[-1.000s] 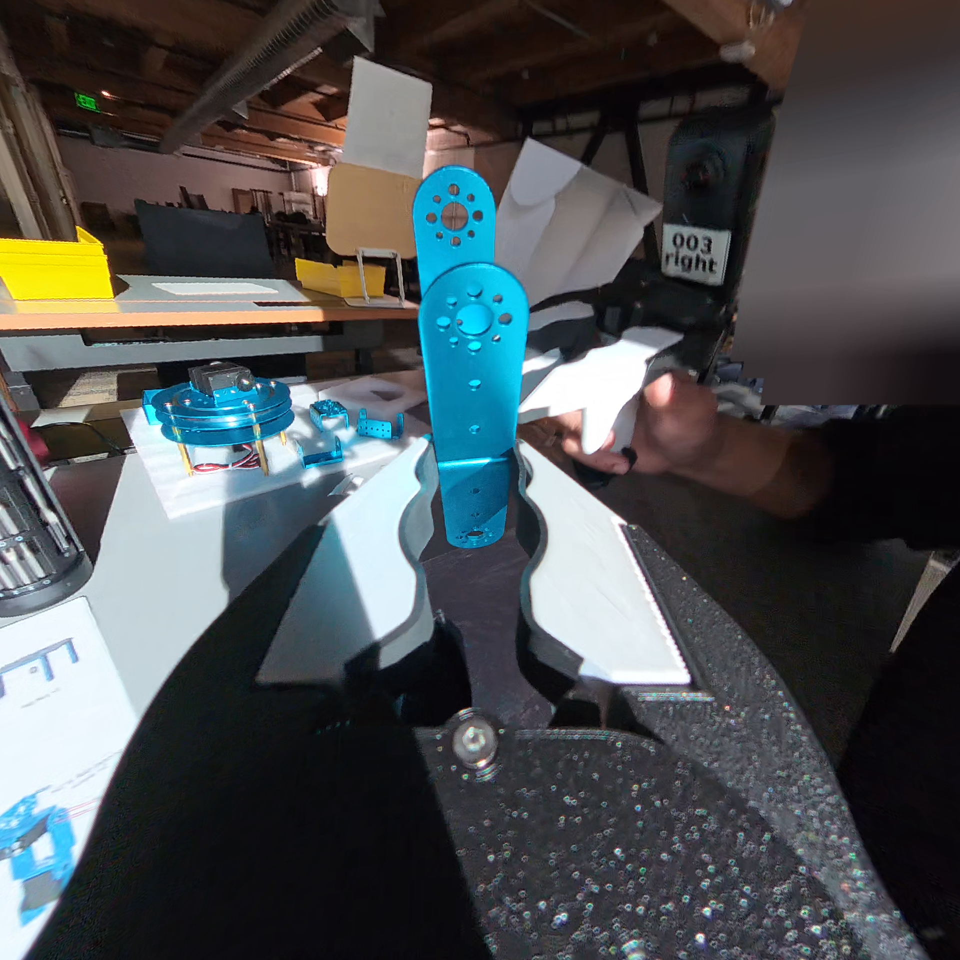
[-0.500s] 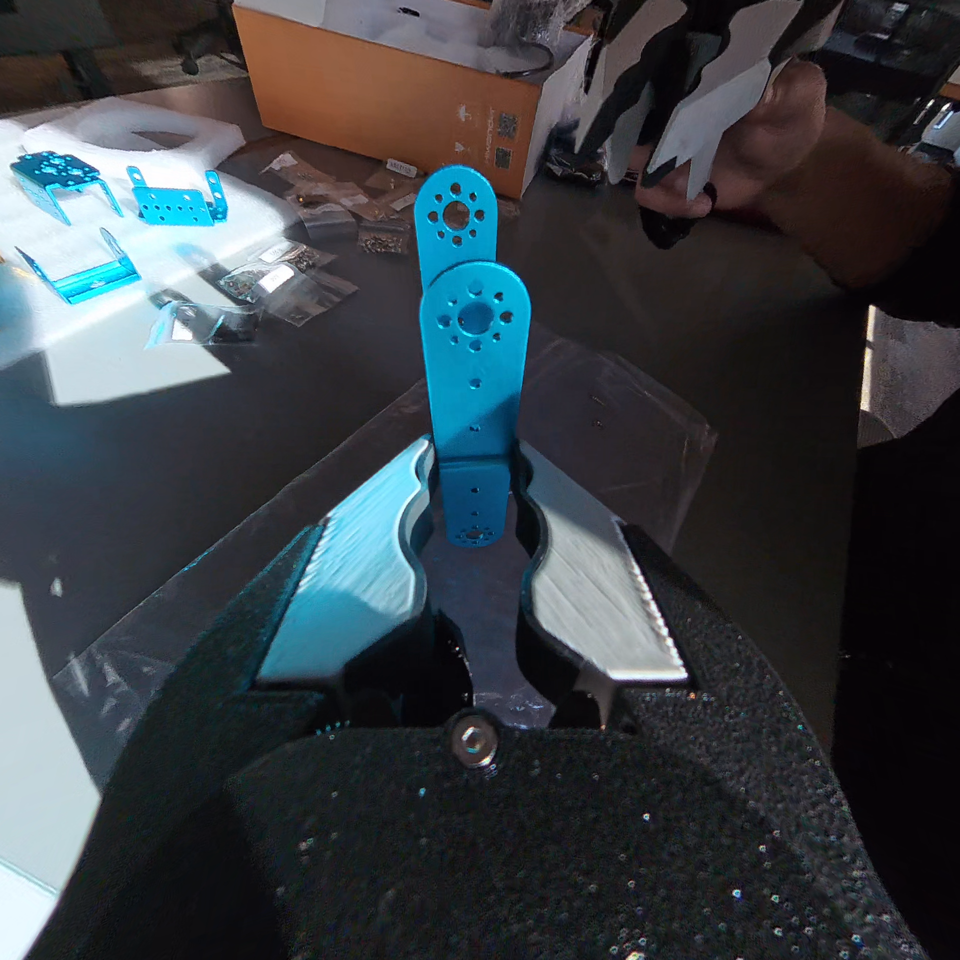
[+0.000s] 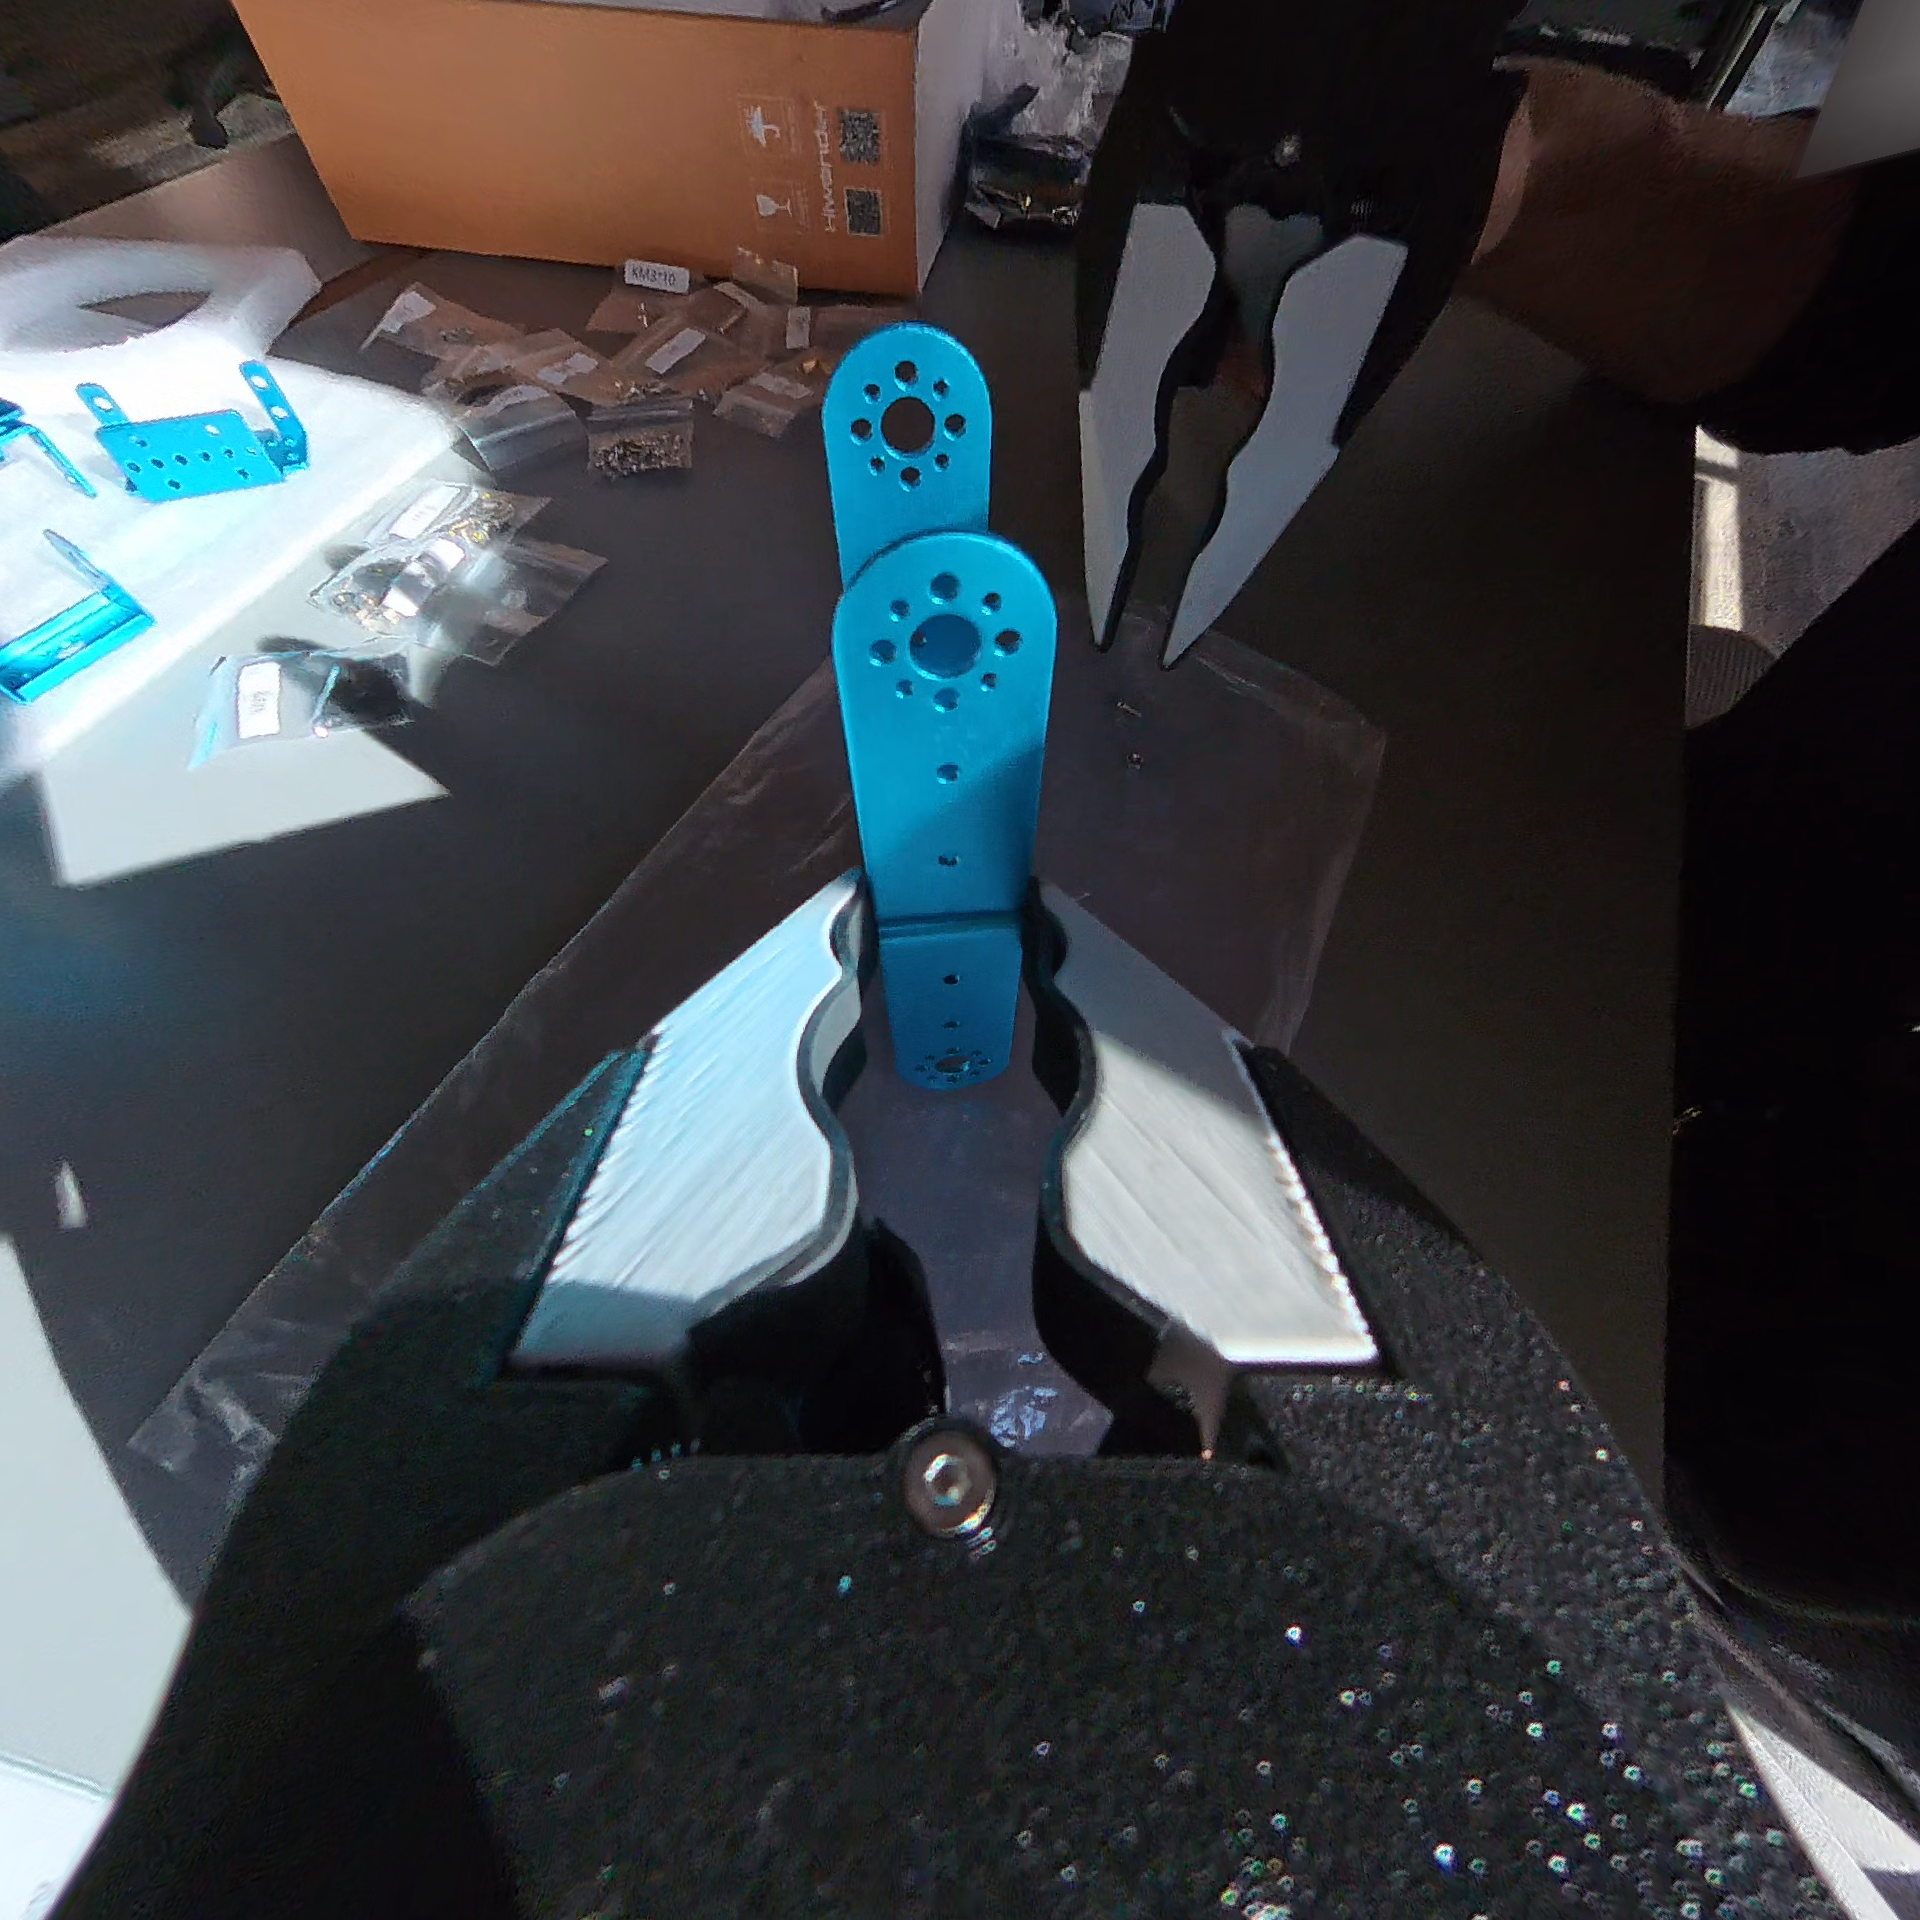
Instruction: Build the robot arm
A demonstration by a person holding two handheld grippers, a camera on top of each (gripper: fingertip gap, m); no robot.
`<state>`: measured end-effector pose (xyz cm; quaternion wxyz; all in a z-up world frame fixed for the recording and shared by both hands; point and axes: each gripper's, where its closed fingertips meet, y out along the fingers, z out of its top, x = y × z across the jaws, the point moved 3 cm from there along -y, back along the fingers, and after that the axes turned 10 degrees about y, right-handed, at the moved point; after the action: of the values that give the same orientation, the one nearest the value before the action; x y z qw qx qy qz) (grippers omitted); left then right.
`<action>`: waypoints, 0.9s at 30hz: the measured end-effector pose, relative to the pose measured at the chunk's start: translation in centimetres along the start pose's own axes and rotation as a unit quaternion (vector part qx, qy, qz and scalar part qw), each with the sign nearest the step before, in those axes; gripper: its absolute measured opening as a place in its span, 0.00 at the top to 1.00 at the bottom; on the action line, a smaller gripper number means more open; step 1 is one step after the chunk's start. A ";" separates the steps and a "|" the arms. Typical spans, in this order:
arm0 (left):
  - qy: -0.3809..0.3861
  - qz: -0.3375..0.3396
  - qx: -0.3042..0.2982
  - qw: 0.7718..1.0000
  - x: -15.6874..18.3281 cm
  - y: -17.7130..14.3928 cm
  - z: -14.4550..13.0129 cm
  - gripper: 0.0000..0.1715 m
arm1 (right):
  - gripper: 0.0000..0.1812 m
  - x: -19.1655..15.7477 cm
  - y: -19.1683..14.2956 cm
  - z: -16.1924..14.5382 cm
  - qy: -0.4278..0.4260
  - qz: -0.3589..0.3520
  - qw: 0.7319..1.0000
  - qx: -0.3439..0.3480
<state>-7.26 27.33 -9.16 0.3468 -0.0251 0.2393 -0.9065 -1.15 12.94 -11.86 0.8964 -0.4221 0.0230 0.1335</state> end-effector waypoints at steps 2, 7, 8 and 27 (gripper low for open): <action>-0.004 -0.002 0.002 1.000 -0.1 -0.1 -0.3 0.84 | 0.95 0.5 0.3 -0.3 -0.025 -0.023 0.999 -0.018; -0.005 0.018 0.007 1.000 -0.4 -0.4 -0.7 0.84 | 0.96 0.3 0.9 -0.7 0.005 0.045 0.999 -0.029; -0.006 0.021 0.007 1.000 -0.4 -0.3 -0.7 0.84 | 0.96 0.4 1.1 -0.7 0.006 0.042 0.999 -0.028; -0.032 0.065 0.007 0.997 -0.3 0.1 -0.1 0.85 | 0.98 0.7 1.3 -0.8 -0.095 -0.034 0.995 -0.013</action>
<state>-6.99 27.56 -9.28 0.4128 -0.0365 0.2229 -0.8824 -0.77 13.31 -13.45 0.8927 -0.4200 -0.0785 0.1433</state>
